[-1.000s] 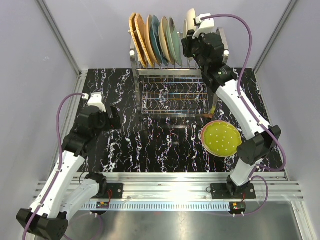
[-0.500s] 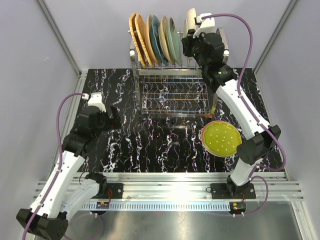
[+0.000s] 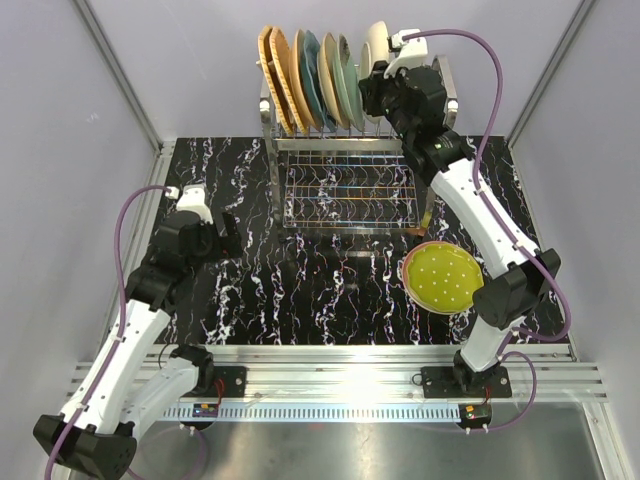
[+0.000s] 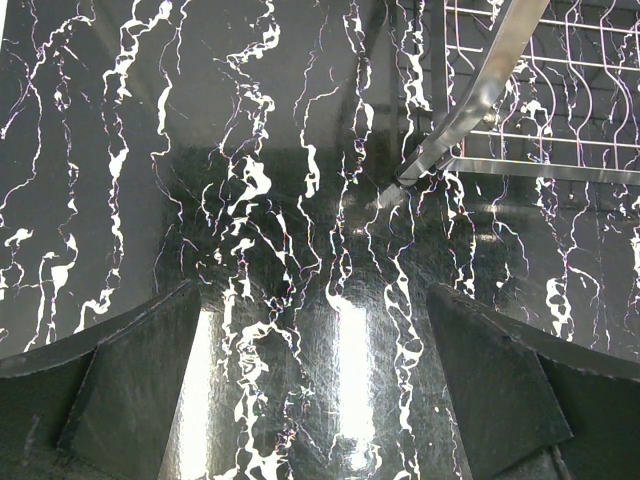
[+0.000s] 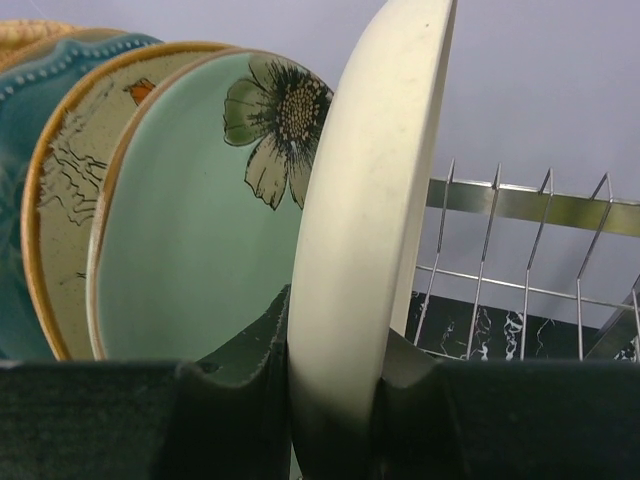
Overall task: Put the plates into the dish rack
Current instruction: Insert the plate into the dish rack, then grab a plate with the right arm
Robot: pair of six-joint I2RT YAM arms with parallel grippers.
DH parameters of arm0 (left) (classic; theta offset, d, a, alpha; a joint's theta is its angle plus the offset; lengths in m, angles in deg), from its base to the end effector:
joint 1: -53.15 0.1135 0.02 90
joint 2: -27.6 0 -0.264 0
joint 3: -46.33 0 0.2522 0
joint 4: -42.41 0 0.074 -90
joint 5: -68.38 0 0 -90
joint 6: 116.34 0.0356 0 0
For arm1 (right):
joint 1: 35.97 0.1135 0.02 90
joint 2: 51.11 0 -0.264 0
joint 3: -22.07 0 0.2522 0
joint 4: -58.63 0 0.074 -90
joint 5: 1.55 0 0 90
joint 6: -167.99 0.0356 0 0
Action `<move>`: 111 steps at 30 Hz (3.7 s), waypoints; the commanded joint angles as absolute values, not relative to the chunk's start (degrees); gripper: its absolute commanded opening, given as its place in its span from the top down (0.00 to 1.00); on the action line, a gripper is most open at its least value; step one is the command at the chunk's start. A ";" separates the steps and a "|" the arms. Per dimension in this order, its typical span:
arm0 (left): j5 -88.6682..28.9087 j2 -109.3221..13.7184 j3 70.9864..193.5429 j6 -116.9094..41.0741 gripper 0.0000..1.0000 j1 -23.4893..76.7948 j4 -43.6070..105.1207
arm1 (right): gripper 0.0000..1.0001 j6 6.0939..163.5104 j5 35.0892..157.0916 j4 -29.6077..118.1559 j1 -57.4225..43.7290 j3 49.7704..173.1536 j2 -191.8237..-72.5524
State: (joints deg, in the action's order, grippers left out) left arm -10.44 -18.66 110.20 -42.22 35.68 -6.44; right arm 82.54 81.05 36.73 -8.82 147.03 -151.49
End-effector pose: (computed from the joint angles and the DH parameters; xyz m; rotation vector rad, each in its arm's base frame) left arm 0.1652 -0.0447 0.3240 -0.0868 2.1060 -0.1427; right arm 0.3634 0.1812 0.4832 -0.1982 1.5214 0.3429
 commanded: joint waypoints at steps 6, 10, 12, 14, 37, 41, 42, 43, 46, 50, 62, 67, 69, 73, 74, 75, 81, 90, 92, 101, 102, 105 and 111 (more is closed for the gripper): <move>-10.37 -19.06 110.11 -41.54 0.01 36.01 -4.83 | 0.75 83.61 78.44 39.51 -9.08 145.60 -151.22; -10.63 -19.15 110.11 -41.54 0.01 36.01 -4.83 | 0.60 83.79 78.61 39.33 -9.08 145.52 -151.04; -10.72 -19.15 110.11 -41.54 0.01 36.01 -4.83 | 0.58 83.79 78.61 39.16 -8.99 145.69 -151.13; -10.81 -19.15 110.19 -41.54 0.01 36.10 -4.83 | 0.53 83.88 78.69 39.16 -9.08 145.69 -151.04; -11.25 -19.50 110.19 -41.28 0.01 36.10 -4.92 | 0.39 89.15 85.02 44.07 -9.08 141.84 -140.42; -11.16 -19.68 110.11 -41.19 0.01 36.10 -4.92 | 0.39 90.29 86.08 46.27 -9.08 140.07 -137.07; -11.16 -19.68 110.11 -41.28 0.01 36.10 -4.92 | 0.39 90.47 86.08 46.62 -9.08 139.54 -136.37; -11.16 -19.77 110.11 -41.19 0.01 36.10 -5.01 | 0.39 90.55 85.82 46.80 -8.99 138.41 -134.80; -11.16 -19.86 110.19 -41.19 0.01 36.10 -4.92 | 0.41 90.56 84.24 46.98 -9.08 134.55 -130.85; -11.16 -20.03 110.19 -41.19 0.01 36.10 -5.01 | 0.45 90.82 79.16 47.94 -9.08 124.62 -123.28; -12.30 -21.52 110.46 -41.19 0.01 36.45 -4.92 | 0.53 103.80 62.28 33.46 -9.08 92.80 -102.53; -13.00 -21.53 110.28 -41.19 0.01 36.54 -5.01 | 0.51 108.57 58.66 29.49 -9.08 80.51 -101.20; -13.79 -21.61 110.19 -41.10 0.01 36.63 -4.48 | 0.52 111.55 58.74 30.19 -9.08 77.76 -101.20; -15.73 -23.28 110.54 -41.54 0.01 37.15 -4.74 | 0.50 115.95 59.62 37.72 -9.51 72.75 -102.52; -15.99 -23.55 110.72 -41.63 0.01 37.24 -4.92 | 0.50 115.61 60.40 39.32 -9.78 72.31 -103.31; -16.08 -23.64 110.72 -41.72 0.01 37.33 -4.92 | 0.49 115.17 61.37 40.72 -10.04 72.04 -104.18; -14.76 -22.58 110.37 -41.46 0.01 37.42 -4.83 | 0.53 116.04 61.38 35.38 -11.01 75.99 -115.08; -14.15 -22.49 110.37 -41.89 0.01 37.42 -4.92 | 0.58 119.82 62.61 34.41 -10.92 72.39 -120.00; -14.32 -22.41 110.46 -41.89 0.01 37.42 -4.92 | 0.55 120.35 62.70 33.27 -10.84 73.00 -121.41; -15.11 -22.67 110.37 -42.33 0.01 37.42 -4.66 | 0.46 122.29 62.52 33.97 -10.84 72.92 -127.92; -15.46 -23.02 110.37 -42.33 0.01 37.42 -4.74 | 0.46 122.11 62.52 34.15 -10.92 73.09 -128.45; -15.47 -23.20 110.54 -42.33 0.01 37.42 -4.92 | 0.46 121.93 62.43 34.58 -10.92 73.27 -130.20; -14.94 -22.67 110.28 -42.33 0.01 37.42 -4.74 | 0.48 121.76 63.14 35.82 -10.92 73.80 -134.86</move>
